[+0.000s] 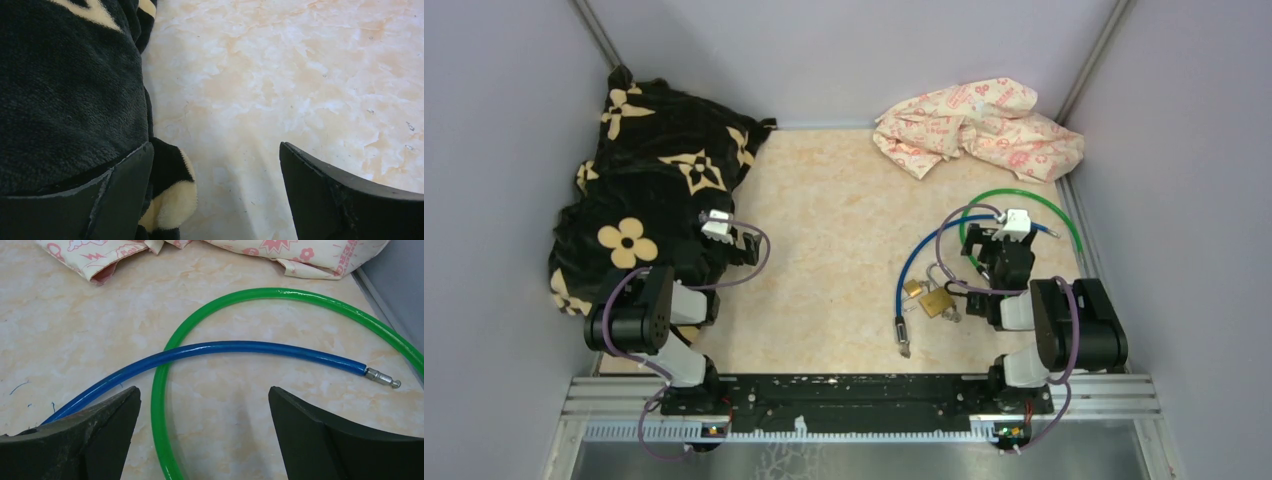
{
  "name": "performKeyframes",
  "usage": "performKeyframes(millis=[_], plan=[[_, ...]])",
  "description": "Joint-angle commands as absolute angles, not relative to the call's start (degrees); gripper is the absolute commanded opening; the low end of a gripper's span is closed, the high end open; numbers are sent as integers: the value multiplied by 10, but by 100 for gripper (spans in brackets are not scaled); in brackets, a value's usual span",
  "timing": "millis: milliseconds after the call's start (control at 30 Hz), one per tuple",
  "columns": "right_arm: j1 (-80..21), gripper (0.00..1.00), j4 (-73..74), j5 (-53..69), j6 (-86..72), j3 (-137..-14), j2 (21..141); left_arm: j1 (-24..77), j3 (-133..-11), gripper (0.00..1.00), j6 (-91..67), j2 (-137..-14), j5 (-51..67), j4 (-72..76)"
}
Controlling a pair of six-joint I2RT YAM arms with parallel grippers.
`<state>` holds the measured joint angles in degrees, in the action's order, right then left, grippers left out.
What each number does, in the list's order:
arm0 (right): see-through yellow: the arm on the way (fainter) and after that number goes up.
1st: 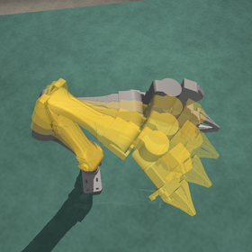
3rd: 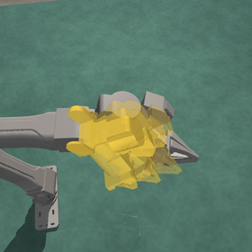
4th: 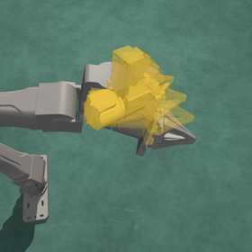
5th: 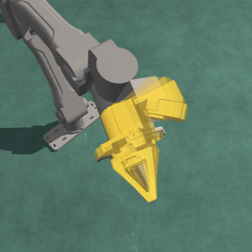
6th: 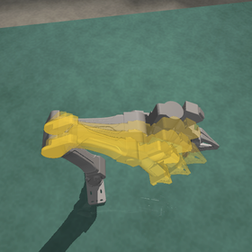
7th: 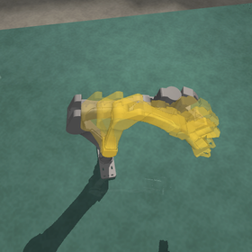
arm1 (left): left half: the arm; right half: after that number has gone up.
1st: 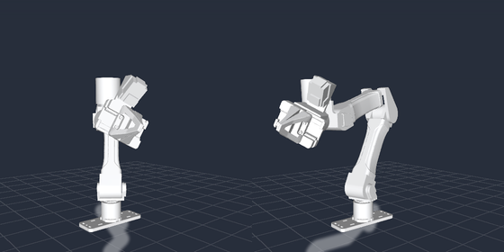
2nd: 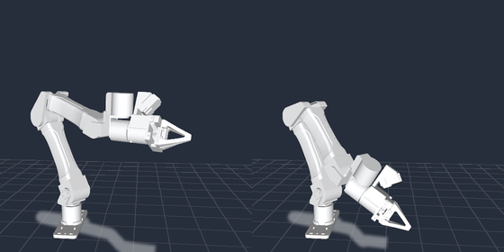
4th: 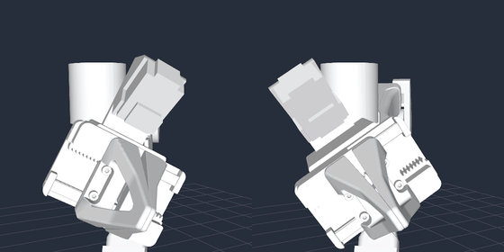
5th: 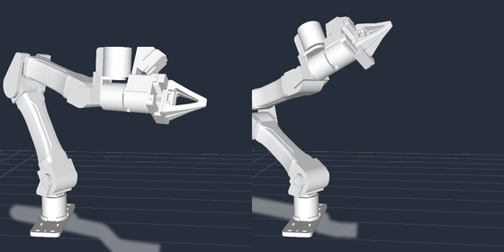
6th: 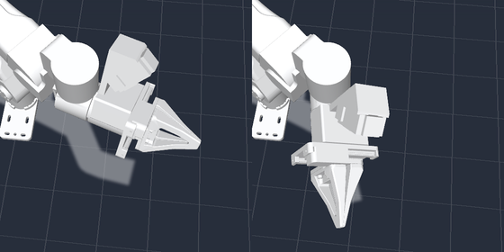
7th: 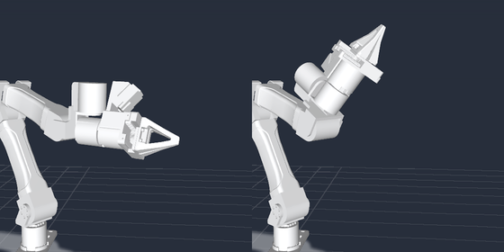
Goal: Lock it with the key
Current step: Pick up the lock from the center of the board.
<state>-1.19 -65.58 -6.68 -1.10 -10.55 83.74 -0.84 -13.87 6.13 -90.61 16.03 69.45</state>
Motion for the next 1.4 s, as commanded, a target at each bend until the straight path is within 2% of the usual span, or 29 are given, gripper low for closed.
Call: performKeyframes(millis=[0, 67, 167, 233, 267, 300, 367, 467, 567, 733, 867, 1033, 1167, 1267, 1367], plan=[[14, 98, -673, -11, -21, -119, 828, -9, -143, 100, 58, -910, 152, 717], [14, 98, -609, -16, -22, -139, 785, -9, -143, 100, 58, -910, 152, 717], [14, 98, -383, -27, -67, -225, 679, -9, -144, 100, 58, -910, 152, 717], [13, 93, -225, 20, -92, -297, 635, -9, -142, 100, 58, -909, 152, 718], [11, 86, -151, 28, -114, -339, 626, -9, -143, 100, 54, -908, 146, 727], [8, 80, -82, 23, -142, -380, 625, -12, -158, 100, 46, -895, 134, 688], [-21, 69, 56, 3, -180, -455, 640, -19, -234, 100, 26, -860, 111, 506], [-105, 68, 184, -107, -211, -529, 671, -27, -368, 100, 32, -836, 135, 285], [-170, 62, 232, -142, -246, -553, 709, -26, -460, 100, 33, -804, 194, 120], [-232, 57, 250, -144, -288, -582, 797, -24, -517, 88, 13, -751, 253, -5], [-238, 59, 271, -132, -295, -630, 901, -22, -530, 82, 3, -731, 280, -56], [-237, 65, 297, -159, -298, -691, 996, -21, -554, 80, 10, -723, 291, -113], [-235, 66, 303, -157, -297, -729, 1055, -21, -568, 77, 15, -719, 310, -141], [-234, 57, 314, -134, -292, -740, 1089, -21, -573, 74, 18, -717, 314, -154], [-234, 36, 297, -95, -292, -717, 1091, -17, -577, 71, 25, -714, 316, -169]])
